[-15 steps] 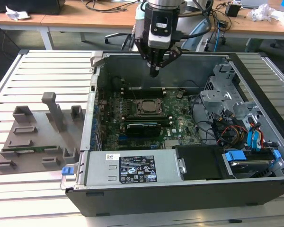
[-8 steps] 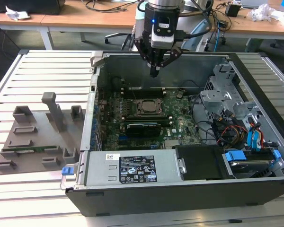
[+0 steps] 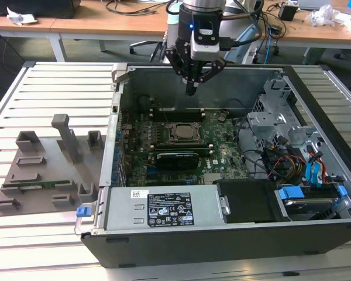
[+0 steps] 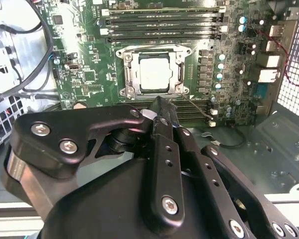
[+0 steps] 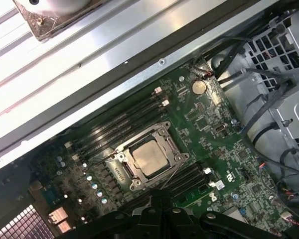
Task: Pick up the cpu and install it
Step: 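Install the first cpu locking lever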
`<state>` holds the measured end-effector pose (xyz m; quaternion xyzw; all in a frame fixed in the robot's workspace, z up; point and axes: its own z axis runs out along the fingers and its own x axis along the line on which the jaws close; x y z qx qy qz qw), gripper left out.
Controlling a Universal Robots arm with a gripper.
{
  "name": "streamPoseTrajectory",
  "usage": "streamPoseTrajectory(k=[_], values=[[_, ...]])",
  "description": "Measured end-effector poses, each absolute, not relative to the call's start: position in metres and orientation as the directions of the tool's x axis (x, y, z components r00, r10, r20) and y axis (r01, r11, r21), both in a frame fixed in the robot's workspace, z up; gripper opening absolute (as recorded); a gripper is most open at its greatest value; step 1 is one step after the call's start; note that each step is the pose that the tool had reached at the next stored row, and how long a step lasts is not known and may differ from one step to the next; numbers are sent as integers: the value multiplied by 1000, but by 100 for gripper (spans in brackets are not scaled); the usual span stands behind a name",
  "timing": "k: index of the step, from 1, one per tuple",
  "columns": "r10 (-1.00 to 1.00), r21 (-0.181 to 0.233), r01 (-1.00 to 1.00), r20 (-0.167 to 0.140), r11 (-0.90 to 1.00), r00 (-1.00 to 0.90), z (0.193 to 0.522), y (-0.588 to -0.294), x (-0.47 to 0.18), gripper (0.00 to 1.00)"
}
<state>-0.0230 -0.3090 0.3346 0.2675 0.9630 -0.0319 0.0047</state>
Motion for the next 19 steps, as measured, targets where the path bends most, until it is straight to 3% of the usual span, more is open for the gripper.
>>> streamPoseTrajectory(k=[19], values=[[368,-59,369,-26,927,-929,335,-309,-23,11]])
